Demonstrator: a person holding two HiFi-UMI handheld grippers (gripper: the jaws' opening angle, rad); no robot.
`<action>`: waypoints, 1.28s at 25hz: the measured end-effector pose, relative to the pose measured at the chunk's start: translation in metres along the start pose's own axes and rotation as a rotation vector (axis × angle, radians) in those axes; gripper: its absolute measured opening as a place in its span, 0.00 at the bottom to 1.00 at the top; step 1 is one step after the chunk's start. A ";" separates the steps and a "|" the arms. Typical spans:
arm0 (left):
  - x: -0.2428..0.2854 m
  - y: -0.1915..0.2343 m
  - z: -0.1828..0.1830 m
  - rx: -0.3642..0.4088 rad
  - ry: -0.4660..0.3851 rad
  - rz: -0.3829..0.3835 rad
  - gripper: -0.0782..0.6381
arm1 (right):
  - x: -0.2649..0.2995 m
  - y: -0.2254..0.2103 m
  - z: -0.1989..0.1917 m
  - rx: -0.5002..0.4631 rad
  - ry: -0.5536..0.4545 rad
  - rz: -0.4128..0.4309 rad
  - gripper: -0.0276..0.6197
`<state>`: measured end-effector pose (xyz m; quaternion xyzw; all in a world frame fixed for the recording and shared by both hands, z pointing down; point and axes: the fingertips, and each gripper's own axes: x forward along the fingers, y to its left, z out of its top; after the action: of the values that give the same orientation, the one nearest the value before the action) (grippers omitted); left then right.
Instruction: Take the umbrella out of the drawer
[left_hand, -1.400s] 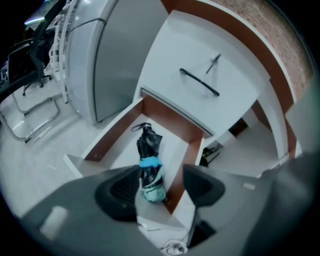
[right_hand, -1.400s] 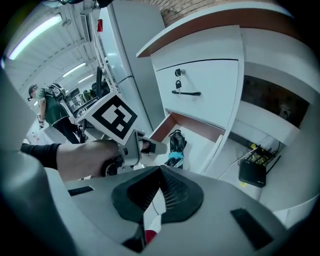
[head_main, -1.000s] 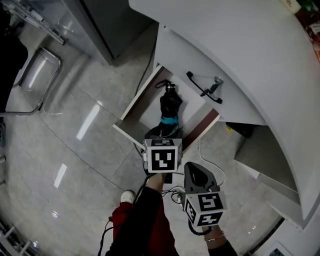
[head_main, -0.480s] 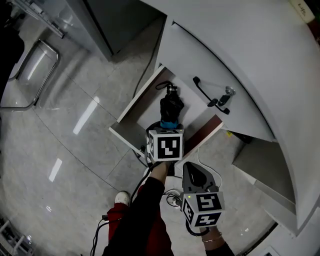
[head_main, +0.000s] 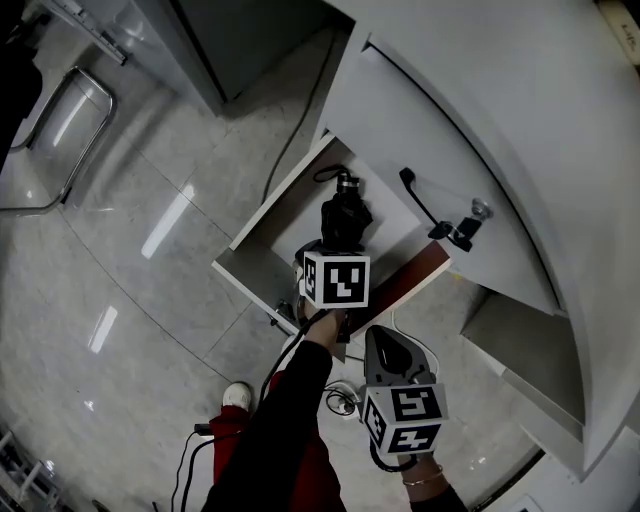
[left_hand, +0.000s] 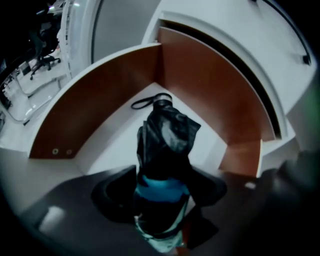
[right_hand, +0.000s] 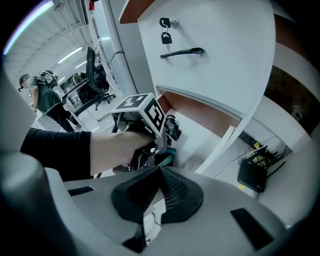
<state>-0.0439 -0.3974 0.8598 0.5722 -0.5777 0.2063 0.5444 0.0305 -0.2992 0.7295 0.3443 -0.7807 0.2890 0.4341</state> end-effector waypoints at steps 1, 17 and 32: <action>0.004 0.001 0.000 0.003 0.007 -0.001 0.53 | 0.001 0.000 0.000 -0.002 0.006 0.001 0.04; 0.040 0.001 -0.002 0.080 0.058 0.055 0.54 | 0.029 0.002 -0.008 -0.028 0.117 0.008 0.04; 0.033 0.003 0.002 0.055 0.040 0.034 0.47 | 0.020 0.002 -0.031 0.013 0.150 -0.001 0.04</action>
<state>-0.0392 -0.4124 0.8894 0.5726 -0.5704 0.2428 0.5364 0.0356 -0.2803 0.7611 0.3250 -0.7439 0.3188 0.4893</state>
